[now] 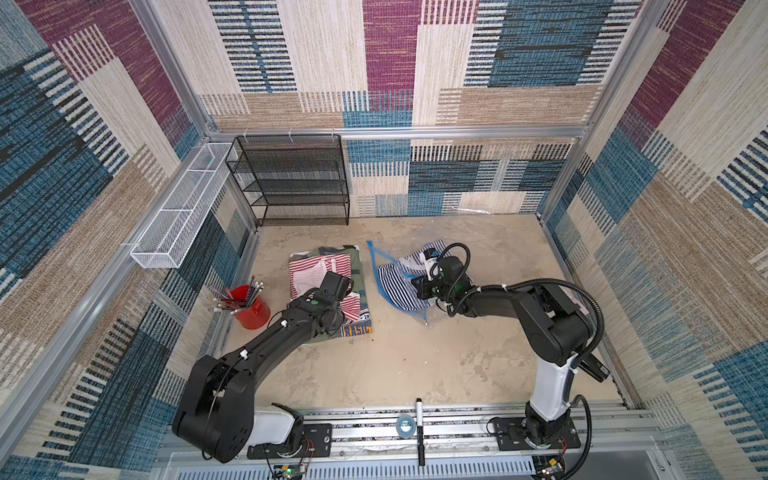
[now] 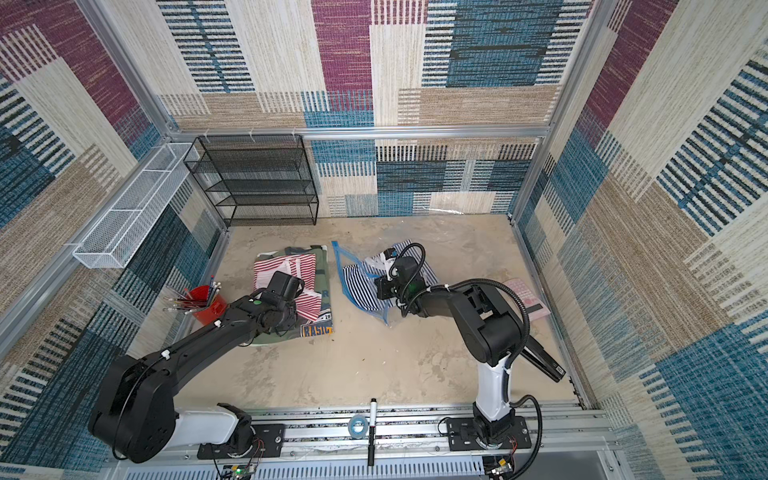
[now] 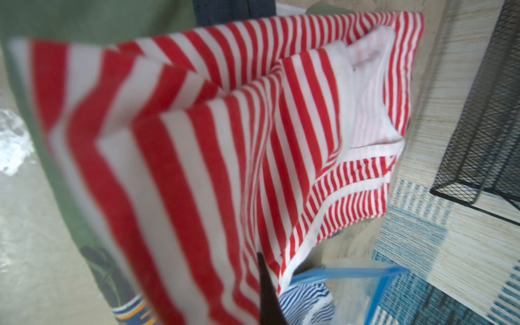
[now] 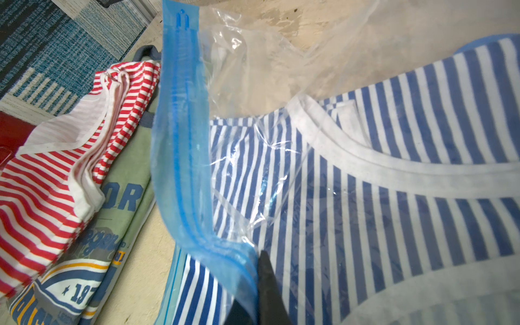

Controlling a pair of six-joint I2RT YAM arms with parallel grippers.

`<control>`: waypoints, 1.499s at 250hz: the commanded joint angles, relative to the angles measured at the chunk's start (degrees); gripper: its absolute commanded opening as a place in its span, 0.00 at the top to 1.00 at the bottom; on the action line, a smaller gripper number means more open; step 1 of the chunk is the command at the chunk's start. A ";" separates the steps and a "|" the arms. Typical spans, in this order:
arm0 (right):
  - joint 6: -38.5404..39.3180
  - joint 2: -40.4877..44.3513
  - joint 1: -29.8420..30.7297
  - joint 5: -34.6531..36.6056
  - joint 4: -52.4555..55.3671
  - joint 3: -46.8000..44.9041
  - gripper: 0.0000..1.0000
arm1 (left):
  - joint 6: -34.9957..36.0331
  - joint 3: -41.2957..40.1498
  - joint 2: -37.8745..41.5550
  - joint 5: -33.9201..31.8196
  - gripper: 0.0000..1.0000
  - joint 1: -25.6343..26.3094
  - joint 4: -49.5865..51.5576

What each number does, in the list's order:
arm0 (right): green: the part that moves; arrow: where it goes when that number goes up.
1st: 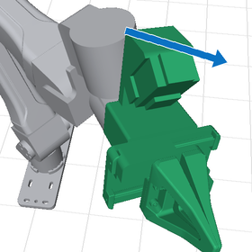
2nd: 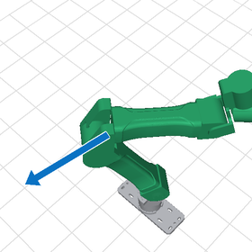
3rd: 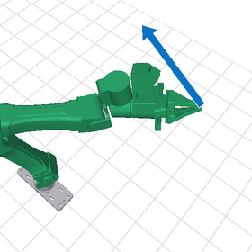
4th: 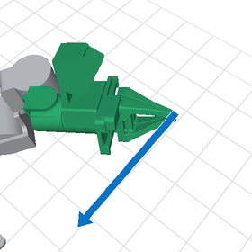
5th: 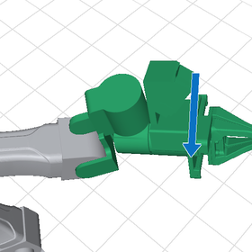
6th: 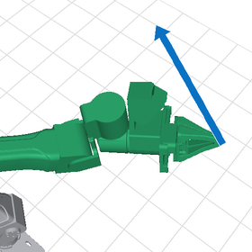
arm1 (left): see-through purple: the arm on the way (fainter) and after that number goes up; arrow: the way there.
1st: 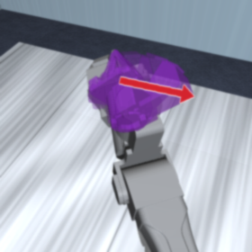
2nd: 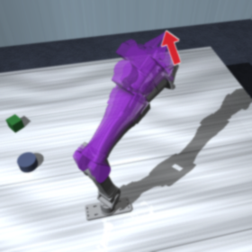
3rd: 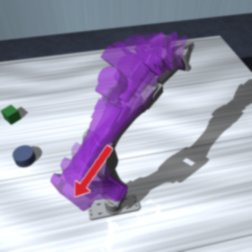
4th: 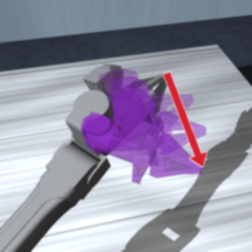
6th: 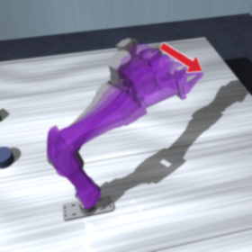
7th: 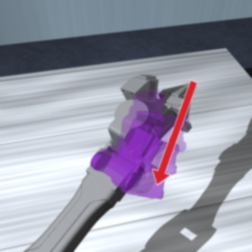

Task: Take the tank top out of the vacuum bag
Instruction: Place the tank top on the tank top.

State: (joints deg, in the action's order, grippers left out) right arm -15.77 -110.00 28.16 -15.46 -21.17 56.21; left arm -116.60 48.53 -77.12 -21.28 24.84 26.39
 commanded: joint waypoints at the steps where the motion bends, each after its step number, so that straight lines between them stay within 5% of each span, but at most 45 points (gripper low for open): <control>1: -0.55 -0.36 0.01 -1.43 -0.51 0.56 1.00 | -0.86 -0.21 -0.05 -2.20 1.00 0.21 1.82; 26: -0.53 -0.36 0.04 -1.56 -0.37 0.56 1.00 | -0.39 -1.47 -2.24 -0.43 0.78 0.09 1.16; 64: -0.40 -0.23 -0.04 -1.18 -0.36 0.57 1.00 | 3.04 -3.25 -3.18 3.81 0.71 0.15 -1.49; 143: -0.66 -0.75 0.04 -1.98 -0.36 0.81 1.00 | 27.65 0.72 2.53 4.54 0.44 -0.05 16.32; 181: -0.66 -1.27 -0.06 -2.05 -0.10 1.18 1.00 | 40.23 -3.96 8.19 10.07 0.46 -1.06 12.68; 233: -0.73 -1.17 0.04 -2.24 -0.06 1.11 1.00 | 64.24 -7.57 19.57 5.06 0.47 -6.74 8.52; 263: -0.70 -1.02 0.05 -2.41 -0.02 1.10 1.00 | 70.35 -6.97 18.62 6.39 0.47 -14.21 11.80; 306: -0.73 -0.94 0.03 -2.42 -0.01 1.19 1.00 | 78.22 -6.54 9.97 17.87 0.51 -22.26 8.05; 338: -0.62 -1.01 0.00 -2.21 0.08 1.14 1.00 | 79.79 -6.37 5.67 22.44 0.57 -23.20 5.75; 375: -0.61 -1.23 0.05 -2.37 0.12 1.34 1.00 | 78.92 -7.40 4.21 20.46 0.59 -23.30 4.74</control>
State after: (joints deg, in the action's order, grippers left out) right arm -16.21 -111.11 28.16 -17.45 -21.10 57.04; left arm -39.99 41.71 -71.96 -1.41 1.83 32.95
